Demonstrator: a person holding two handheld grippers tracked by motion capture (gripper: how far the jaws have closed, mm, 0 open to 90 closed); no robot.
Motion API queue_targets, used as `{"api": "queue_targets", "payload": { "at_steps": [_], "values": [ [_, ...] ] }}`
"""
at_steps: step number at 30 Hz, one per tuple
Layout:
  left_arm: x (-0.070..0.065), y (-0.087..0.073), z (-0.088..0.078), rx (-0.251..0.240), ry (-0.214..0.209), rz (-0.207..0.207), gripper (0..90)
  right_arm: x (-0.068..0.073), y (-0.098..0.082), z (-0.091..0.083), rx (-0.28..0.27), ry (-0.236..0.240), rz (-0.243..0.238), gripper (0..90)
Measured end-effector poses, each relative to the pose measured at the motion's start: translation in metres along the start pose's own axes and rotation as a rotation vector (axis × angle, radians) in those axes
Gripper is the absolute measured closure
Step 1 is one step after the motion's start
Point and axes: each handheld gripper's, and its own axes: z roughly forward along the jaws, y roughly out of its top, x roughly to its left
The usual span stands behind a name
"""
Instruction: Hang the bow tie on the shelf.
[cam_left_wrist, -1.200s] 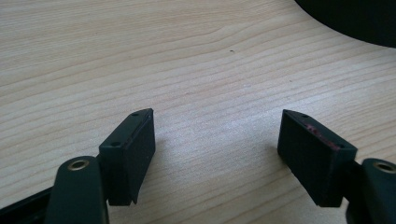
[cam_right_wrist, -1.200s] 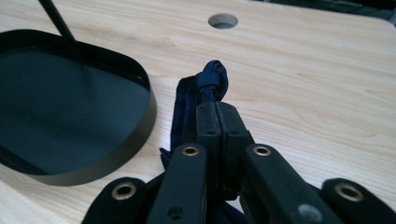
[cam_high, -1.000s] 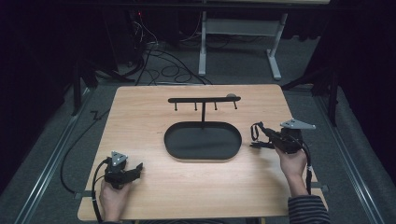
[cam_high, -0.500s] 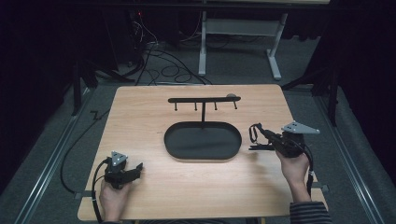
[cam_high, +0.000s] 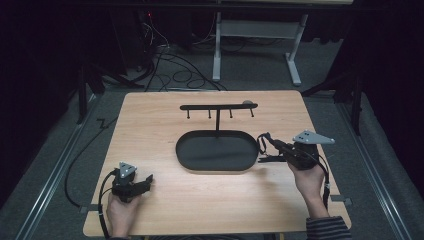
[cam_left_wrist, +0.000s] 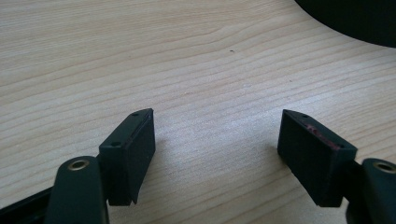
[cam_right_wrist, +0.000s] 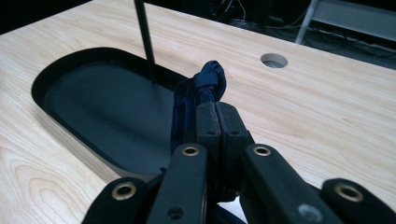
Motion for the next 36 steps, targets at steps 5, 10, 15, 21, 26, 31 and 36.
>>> {"api": "queue_targets", "payload": {
  "at_steps": [5, 10, 15, 21, 26, 31, 36],
  "values": [
    [0.000, 0.000, 0.000, -0.002, 0.000, -0.002, 28.1, 0.008, 0.006, 0.004, -0.013, 0.033, -0.010, 90.0],
    [0.000, 0.000, 0.000, 0.000, 0.000, 0.000, 28.1, 0.012, 0.012, 0.006, -0.022, 0.050, -0.019, 90.0],
    [0.000, 0.000, 0.000, -0.002, 0.000, -0.002, 28.1, 0.018, 0.019, 0.011, -0.034, 0.075, -0.033, 90.0],
    [0.000, 0.000, 0.000, 0.000, 0.000, 0.000, 28.1, 0.025, 0.026, 0.019, -0.035, 0.106, -0.036, 90.0],
    [0.000, 0.000, 0.000, 0.000, 0.000, 0.000, 28.1, 0.030, 0.033, 0.024, -0.043, 0.125, -0.054, 90.0],
    [0.000, 0.000, 0.000, -0.002, 0.000, -0.002, 28.1, 0.032, 0.040, 0.026, -0.050, 0.136, -0.059, 90.0],
    [0.000, 0.000, 0.000, 0.000, 0.000, 0.000, 28.1, 0.035, 0.045, 0.028, -0.061, 0.150, -0.058, 90.0]
  ]
}}
